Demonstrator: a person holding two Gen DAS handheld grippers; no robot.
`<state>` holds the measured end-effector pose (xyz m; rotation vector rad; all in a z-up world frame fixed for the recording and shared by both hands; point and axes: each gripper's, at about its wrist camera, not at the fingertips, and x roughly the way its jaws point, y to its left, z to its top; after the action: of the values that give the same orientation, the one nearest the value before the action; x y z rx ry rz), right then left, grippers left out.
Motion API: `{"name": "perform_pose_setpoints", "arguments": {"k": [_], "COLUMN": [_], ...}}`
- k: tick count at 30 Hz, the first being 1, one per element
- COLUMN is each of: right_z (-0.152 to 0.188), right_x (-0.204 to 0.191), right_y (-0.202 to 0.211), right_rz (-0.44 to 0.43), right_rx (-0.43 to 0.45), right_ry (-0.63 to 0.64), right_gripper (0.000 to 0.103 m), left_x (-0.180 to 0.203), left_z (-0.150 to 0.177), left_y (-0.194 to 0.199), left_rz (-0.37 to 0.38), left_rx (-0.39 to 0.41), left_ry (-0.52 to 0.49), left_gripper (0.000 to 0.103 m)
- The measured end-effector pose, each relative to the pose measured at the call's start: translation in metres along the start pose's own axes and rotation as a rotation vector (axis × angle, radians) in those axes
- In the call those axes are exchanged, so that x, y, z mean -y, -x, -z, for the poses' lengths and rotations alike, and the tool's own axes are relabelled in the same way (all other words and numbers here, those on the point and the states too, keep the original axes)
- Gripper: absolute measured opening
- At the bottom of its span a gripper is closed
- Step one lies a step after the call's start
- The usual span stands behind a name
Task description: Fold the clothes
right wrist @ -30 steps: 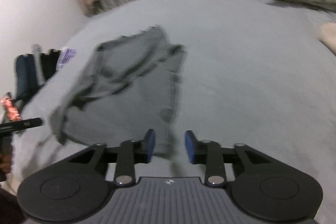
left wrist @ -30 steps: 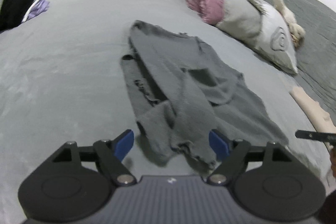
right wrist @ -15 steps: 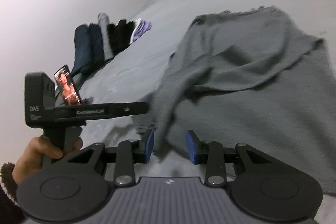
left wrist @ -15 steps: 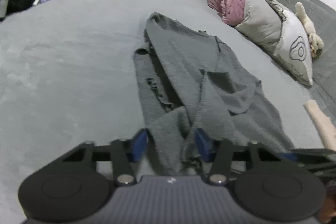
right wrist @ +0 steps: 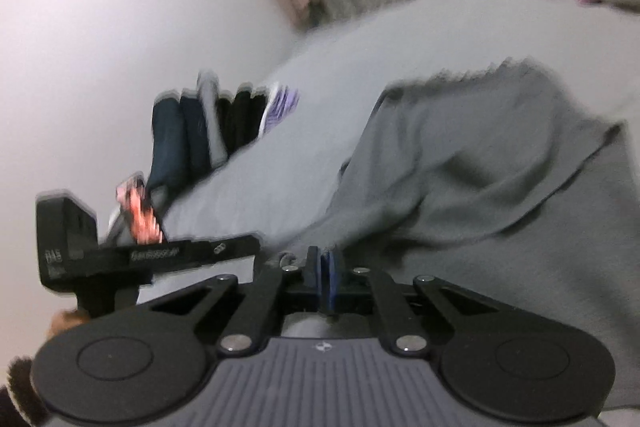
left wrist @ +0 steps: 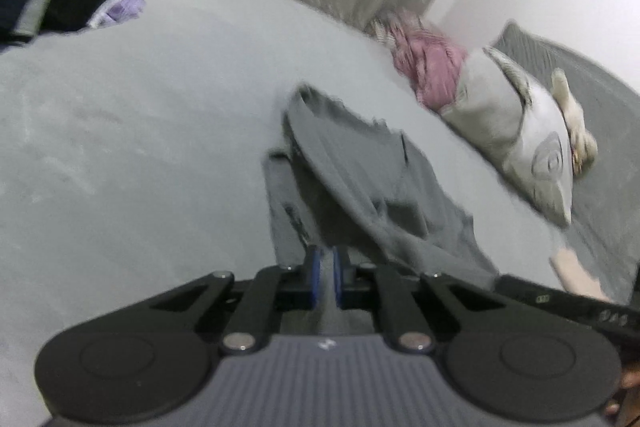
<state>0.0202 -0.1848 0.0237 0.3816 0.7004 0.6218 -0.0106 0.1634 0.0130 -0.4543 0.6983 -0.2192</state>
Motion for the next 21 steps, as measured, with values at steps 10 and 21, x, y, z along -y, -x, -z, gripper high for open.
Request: {"name": "perform_pose_setpoints", "arguments": {"k": [10,21], "right_z": [-0.039,-0.016], "right_x": [0.083,0.048], "right_y": [0.081,0.013], "right_rz": [0.212,0.227], "right_rx": [0.255,-0.115], "right_ry": [-0.217,0.032], "right_gripper": [0.001,0.043], "left_x": [0.008,0.001], "left_z": [0.0,0.018], "left_y": [-0.023,-0.047], "left_rz": [-0.021,-0.041], "left_rx": [-0.095,-0.254], "left_ry": [-0.035,-0.049], "left_gripper": [0.054,0.069]}}
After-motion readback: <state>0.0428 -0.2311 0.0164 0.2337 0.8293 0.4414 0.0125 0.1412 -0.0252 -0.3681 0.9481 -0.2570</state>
